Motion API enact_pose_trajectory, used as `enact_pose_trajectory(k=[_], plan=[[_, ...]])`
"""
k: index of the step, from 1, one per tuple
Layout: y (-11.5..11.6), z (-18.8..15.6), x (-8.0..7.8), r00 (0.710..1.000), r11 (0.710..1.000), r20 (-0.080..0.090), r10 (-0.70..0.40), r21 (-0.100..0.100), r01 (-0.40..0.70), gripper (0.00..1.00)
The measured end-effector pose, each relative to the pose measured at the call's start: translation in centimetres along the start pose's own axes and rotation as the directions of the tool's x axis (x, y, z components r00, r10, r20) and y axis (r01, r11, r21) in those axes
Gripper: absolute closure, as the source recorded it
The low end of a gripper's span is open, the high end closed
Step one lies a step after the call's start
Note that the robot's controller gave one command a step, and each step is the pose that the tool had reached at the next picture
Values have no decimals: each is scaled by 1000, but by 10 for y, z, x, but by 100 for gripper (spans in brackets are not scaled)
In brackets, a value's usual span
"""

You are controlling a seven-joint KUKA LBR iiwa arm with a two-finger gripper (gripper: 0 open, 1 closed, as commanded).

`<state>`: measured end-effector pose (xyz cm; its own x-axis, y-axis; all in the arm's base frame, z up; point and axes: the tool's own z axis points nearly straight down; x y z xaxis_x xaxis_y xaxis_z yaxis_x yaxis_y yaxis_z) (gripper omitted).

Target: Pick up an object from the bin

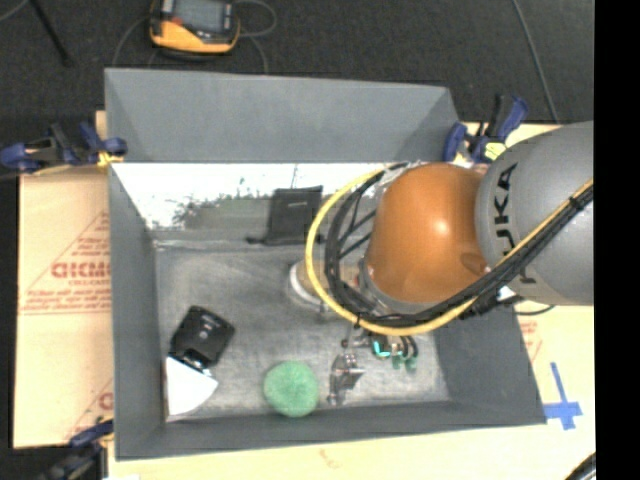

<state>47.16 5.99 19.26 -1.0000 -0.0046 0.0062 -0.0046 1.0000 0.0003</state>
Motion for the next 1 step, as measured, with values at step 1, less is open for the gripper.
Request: enact_pose_trajectory(k=[1], plan=[[0,-4,-2,1000,1000,8,2,-1,-2,0]])
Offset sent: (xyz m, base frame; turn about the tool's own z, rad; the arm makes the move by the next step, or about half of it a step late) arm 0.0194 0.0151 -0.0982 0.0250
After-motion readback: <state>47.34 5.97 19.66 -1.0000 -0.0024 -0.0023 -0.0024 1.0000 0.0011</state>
